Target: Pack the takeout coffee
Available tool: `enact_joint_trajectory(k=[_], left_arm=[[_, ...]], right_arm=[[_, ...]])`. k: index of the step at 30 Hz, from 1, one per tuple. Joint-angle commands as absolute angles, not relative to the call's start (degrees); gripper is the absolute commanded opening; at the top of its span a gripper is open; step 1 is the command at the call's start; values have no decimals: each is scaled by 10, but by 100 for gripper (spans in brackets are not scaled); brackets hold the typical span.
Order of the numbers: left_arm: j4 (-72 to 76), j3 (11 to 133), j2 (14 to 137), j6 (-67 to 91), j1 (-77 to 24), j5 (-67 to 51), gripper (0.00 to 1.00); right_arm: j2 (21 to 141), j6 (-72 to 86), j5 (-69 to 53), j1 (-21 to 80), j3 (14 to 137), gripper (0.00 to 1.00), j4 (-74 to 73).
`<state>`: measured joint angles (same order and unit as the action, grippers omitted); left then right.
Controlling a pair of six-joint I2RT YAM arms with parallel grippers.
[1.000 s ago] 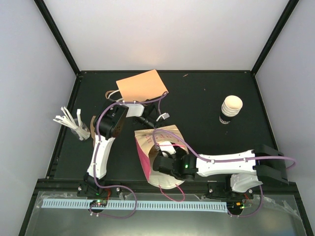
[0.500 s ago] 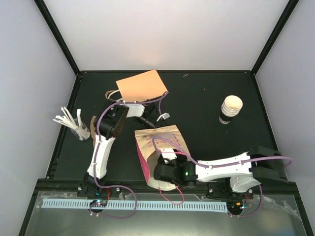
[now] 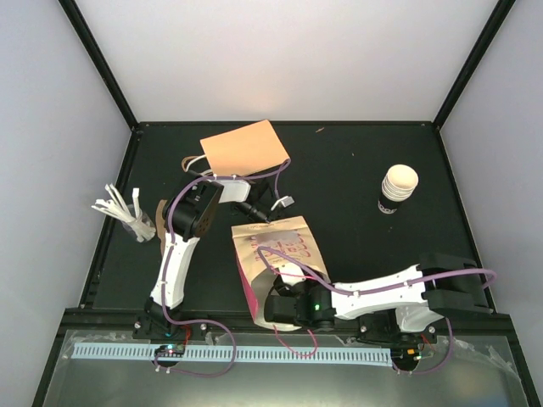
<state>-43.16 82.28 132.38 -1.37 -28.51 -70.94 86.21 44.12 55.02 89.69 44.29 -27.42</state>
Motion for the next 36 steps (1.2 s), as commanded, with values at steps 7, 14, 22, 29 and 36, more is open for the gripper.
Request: enact_joint_trajectory(k=[7, 14, 22, 29, 36], left_arm=[[-461, 820, 1336, -23, -310, -726, 14], [-461, 821, 1335, -23, -310, -727, 14], [-465, 822, 1335, -26, -309, -727, 14], [-467, 822, 1333, -26, -309, -727, 14], [-474, 823, 1331, -32, -309, -727, 14]], right_arm=[[855, 529, 305, 882, 412, 48, -361], [840, 514, 373, 882, 479, 55, -432], [841, 499, 399, 881, 517, 74, -472], [841, 471, 398, 872, 545, 85, -472], [843, 436, 374, 841, 534, 84, -438]])
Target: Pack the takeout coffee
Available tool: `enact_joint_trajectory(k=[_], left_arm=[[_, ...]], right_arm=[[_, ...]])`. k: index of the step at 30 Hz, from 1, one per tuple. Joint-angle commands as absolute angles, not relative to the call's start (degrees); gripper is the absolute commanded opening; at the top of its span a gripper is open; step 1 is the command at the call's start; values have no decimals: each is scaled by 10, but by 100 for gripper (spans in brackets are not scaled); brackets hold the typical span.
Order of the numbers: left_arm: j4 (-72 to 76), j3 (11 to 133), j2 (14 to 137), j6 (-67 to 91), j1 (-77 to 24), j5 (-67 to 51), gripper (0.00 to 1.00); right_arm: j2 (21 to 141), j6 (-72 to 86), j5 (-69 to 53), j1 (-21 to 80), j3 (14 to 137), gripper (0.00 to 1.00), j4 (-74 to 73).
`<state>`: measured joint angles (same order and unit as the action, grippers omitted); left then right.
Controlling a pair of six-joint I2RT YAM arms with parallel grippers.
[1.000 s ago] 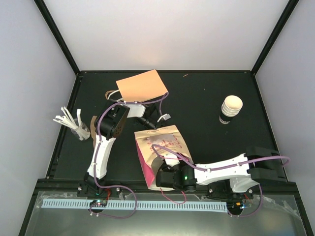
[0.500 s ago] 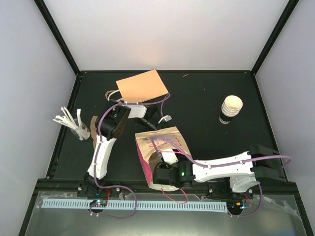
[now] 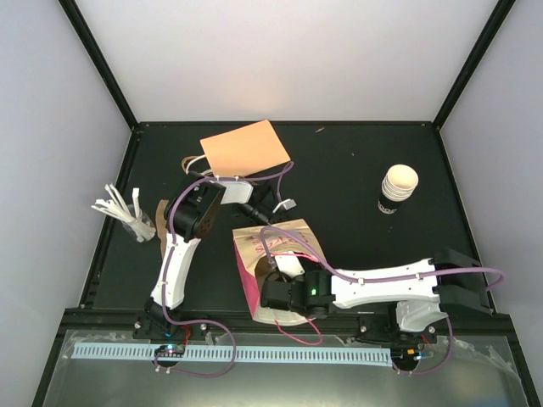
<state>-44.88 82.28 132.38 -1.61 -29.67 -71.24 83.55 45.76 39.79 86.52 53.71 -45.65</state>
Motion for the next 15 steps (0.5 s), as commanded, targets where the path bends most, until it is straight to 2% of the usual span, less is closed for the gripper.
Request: enact_joint_trajectory(k=[1, 7, 15], left_arm=[[-475, 824, 1331, -33, -309, -727, 14], [-475, 823, 1331, -33, -309, -727, 14], [-477, 820, 1332, -36, -310, -727, 14]], right_arm=[[843, 430, 369, 836, 532, 82, -433], [850, 397, 348, 814, 523, 75, -403], [860, 377, 322, 790, 511, 72, -378]])
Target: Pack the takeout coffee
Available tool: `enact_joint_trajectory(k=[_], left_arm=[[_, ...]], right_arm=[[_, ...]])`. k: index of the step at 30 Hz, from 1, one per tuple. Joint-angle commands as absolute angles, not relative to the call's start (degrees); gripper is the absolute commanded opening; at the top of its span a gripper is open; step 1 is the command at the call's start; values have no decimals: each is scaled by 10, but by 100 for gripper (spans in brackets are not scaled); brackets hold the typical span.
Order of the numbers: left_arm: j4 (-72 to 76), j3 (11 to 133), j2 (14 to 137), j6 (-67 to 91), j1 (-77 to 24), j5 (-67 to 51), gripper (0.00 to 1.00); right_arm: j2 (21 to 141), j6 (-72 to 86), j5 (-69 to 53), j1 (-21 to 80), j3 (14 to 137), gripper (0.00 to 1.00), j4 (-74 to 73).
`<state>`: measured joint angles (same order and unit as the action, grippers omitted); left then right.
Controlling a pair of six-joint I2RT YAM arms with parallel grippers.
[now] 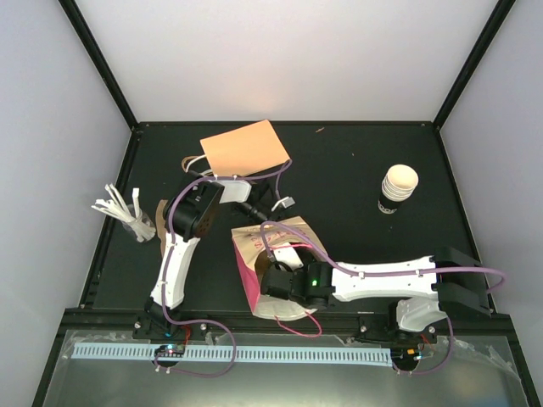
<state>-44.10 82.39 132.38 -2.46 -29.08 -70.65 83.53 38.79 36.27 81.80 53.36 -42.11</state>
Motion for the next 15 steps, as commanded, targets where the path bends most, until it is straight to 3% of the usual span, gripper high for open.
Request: enact_joint_trajectory(k=[1, 7, 15], left_arm=[[-477, 820, 1332, -36, -310, -727, 14], [-468, 818, 1326, -20, -309, -720, 18], [-452, 842, 1277, 39, -298, -598, 53]], right_arm=[[861, 376, 321, 790, 511, 71, -379], [860, 362, 330, 790, 550, 69, -436], [828, 324, 253, 781, 615, 70, -565]])
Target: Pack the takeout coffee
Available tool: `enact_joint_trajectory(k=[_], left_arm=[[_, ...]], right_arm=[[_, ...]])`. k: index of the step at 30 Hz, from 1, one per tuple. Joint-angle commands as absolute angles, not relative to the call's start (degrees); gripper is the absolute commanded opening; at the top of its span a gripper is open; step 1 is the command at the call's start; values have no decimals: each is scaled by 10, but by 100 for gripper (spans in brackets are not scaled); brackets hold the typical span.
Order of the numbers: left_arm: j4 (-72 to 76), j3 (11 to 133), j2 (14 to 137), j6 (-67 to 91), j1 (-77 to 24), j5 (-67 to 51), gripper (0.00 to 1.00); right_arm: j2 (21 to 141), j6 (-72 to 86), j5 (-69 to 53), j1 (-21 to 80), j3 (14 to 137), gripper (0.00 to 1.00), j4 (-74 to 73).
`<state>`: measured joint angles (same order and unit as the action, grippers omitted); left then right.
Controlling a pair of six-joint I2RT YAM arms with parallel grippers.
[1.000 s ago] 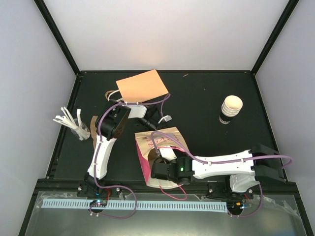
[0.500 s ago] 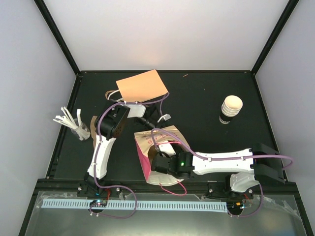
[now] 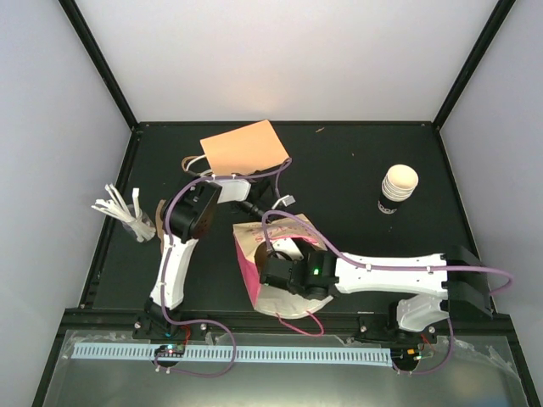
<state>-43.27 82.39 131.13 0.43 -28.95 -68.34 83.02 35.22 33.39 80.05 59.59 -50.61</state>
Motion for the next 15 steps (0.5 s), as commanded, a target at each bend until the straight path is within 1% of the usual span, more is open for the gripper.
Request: enact_joint_trajectory(k=[1, 2, 5, 7, 8, 10, 13, 15], left_arm=[[-456, 849, 1271, 47, -293, -573, 57], [-458, 855, 1265, 53, -285, -560, 62], [-456, 869, 1242, 63, -268, -557, 86], [-468, 884, 1230, 66, -261, -537, 97], [-476, 892, 1224, 66, -259, -524, 99], [-489, 900, 1213, 65, -255, -504, 99], [-493, 896, 1198, 67, -246, -487, 99], [-488, 887, 1199, 66, -244, -497, 99]], right_arm=[[827, 322, 241, 779, 619, 70, -580], [825, 321, 233, 777, 625, 70, -593], [818, 308, 212, 767, 645, 70, -627], [815, 294, 189, 757, 661, 71, -645], [815, 285, 177, 753, 669, 70, -656], [820, 275, 169, 747, 688, 70, -684], [826, 270, 183, 745, 709, 74, -721], [826, 271, 196, 745, 720, 75, -735]])
